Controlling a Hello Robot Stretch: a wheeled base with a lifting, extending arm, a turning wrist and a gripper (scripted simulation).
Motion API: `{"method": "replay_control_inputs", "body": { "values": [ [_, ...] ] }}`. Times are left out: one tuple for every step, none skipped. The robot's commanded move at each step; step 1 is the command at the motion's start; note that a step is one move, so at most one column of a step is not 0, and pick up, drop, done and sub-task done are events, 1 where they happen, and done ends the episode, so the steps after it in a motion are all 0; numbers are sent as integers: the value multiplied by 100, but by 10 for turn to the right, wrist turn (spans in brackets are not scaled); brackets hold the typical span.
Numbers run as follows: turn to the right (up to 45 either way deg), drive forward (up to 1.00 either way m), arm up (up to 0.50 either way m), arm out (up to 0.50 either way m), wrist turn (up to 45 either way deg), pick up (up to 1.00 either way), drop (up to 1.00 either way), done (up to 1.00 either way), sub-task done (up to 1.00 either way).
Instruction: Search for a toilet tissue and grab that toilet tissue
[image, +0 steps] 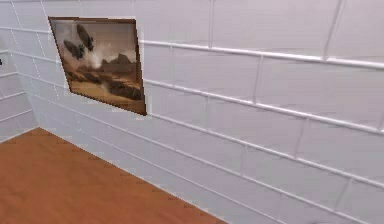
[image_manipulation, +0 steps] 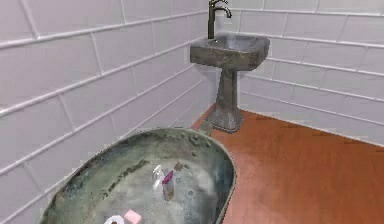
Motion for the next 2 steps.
{"method": "replay_control_inputs", "body": {
  "values": [
    [-240,0,0,0,0,0,0,0,0],
    [0,0,50,0,0,0,0,0,0]
  ]
}}
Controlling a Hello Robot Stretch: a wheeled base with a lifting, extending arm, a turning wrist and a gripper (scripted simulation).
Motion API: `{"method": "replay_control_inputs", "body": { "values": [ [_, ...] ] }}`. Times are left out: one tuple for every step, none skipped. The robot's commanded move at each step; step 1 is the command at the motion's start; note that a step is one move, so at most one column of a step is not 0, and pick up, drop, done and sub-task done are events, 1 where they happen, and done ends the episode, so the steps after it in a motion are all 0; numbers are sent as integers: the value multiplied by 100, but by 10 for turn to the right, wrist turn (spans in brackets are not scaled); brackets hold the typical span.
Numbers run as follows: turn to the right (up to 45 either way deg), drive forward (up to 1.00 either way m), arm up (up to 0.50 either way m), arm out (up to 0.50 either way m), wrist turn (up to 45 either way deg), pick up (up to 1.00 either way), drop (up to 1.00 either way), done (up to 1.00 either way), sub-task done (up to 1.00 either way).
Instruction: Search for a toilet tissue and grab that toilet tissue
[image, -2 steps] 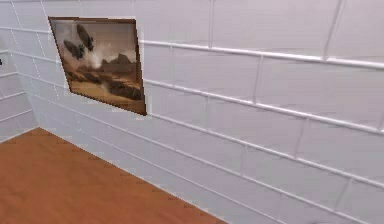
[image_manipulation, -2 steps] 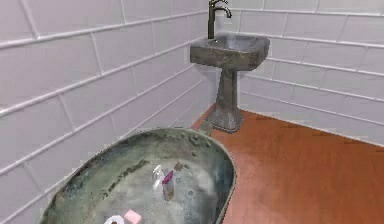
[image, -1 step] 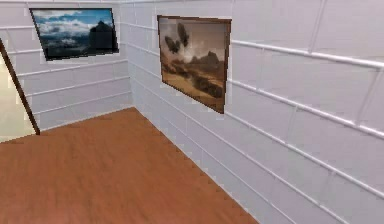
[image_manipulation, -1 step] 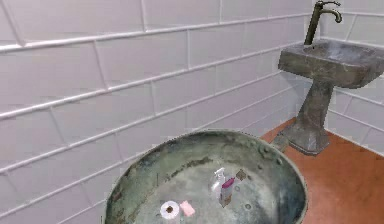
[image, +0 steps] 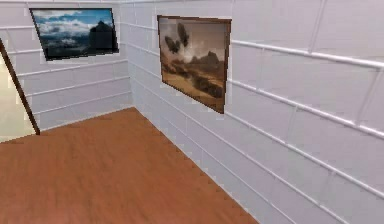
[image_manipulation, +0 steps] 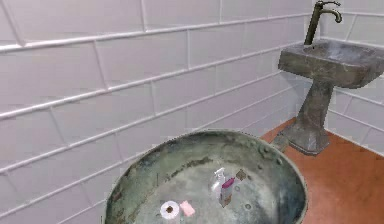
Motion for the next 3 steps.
{"method": "replay_control_inputs", "body": {
  "values": [
    [0,0,0,34,0,0,0,0,0],
    [0,0,0,0,450,0,0,0,0],
    [0,0,0,0,450,0,0,0,0]
  ]
}}
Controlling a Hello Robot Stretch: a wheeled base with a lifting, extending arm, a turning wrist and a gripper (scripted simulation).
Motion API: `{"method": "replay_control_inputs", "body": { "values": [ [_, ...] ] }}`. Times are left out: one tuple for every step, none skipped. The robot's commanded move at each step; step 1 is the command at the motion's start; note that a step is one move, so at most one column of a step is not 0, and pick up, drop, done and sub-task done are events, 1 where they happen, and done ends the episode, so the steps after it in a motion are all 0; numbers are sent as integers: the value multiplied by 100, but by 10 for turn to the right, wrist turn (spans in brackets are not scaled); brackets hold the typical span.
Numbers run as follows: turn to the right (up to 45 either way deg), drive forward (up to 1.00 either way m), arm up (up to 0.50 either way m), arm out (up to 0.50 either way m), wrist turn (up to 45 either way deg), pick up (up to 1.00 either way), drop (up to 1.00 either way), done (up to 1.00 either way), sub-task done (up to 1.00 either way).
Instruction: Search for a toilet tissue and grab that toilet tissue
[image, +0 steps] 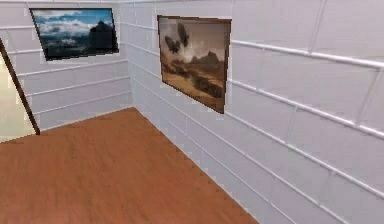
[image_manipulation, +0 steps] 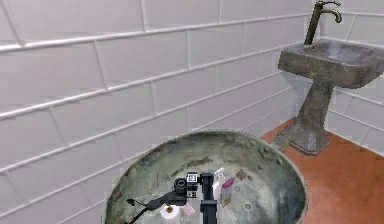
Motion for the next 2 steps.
{"method": "replay_control_inputs", "body": {
  "values": [
    [0,0,0,0,450,0,0,0,0],
    [0,0,0,0,150,0,0,0,0]
  ]
}}
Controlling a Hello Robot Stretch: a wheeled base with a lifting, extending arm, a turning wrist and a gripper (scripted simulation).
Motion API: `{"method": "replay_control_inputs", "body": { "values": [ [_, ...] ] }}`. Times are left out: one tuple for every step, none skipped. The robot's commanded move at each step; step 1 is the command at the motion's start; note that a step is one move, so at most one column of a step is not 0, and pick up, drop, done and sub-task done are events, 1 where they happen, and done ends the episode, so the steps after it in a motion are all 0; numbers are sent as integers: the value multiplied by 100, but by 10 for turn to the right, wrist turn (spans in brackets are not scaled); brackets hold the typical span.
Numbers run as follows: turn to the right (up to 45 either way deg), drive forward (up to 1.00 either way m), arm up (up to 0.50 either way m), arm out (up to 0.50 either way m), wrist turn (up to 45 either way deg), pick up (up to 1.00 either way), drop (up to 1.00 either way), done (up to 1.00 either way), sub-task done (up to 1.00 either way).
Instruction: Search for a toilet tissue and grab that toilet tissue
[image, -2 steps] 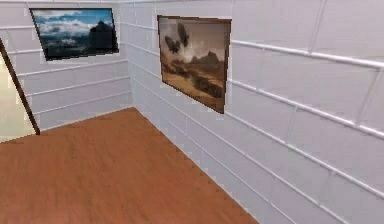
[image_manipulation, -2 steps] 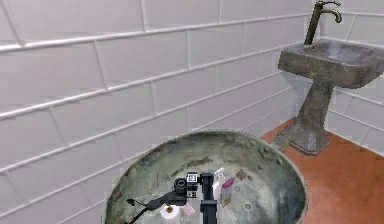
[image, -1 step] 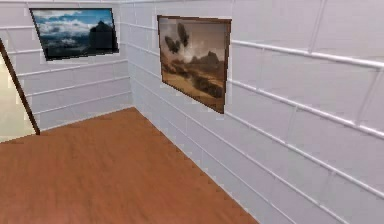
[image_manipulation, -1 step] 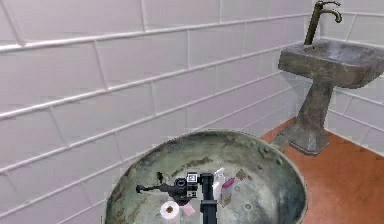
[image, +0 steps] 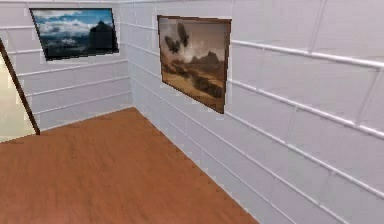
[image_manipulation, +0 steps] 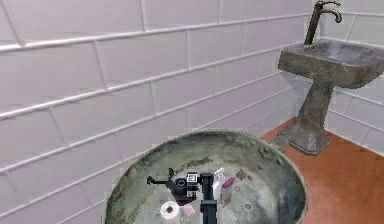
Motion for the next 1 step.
{"method": "replay_control_inputs", "body": {
  "values": [
    [0,0,-30,0,0,0,0,0,0]
  ]
}}
